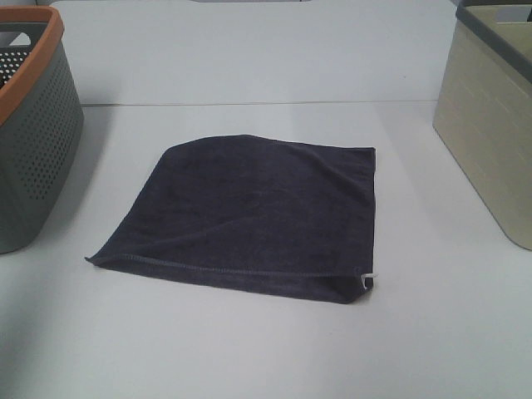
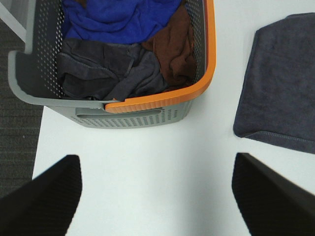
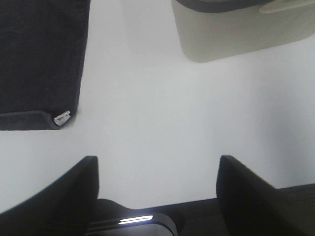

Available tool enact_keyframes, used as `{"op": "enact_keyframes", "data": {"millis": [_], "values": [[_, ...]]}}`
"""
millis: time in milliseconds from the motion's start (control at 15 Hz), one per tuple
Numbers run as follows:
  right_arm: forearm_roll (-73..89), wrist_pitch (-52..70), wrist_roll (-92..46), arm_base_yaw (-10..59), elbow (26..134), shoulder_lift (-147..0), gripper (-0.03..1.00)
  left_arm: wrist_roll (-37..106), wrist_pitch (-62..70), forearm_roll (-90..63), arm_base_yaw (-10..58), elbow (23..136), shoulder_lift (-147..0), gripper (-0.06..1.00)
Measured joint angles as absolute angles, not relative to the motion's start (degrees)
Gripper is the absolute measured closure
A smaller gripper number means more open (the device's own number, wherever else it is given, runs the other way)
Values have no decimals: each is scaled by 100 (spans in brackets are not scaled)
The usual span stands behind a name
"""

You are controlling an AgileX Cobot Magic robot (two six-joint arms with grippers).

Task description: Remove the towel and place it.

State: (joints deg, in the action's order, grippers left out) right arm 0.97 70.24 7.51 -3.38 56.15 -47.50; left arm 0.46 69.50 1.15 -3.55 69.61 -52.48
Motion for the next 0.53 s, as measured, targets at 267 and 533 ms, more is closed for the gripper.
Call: {"op": "enact_keyframes", "data": {"millis": [267,533], "values": [[0,6406,951,-338,4790,-3323,29,46,6979,229,-355,6898,-4429,16],[-384,6635,865,-338,4492,-2149,29,46,6933,246,-355,6136,-3524,16]]}}
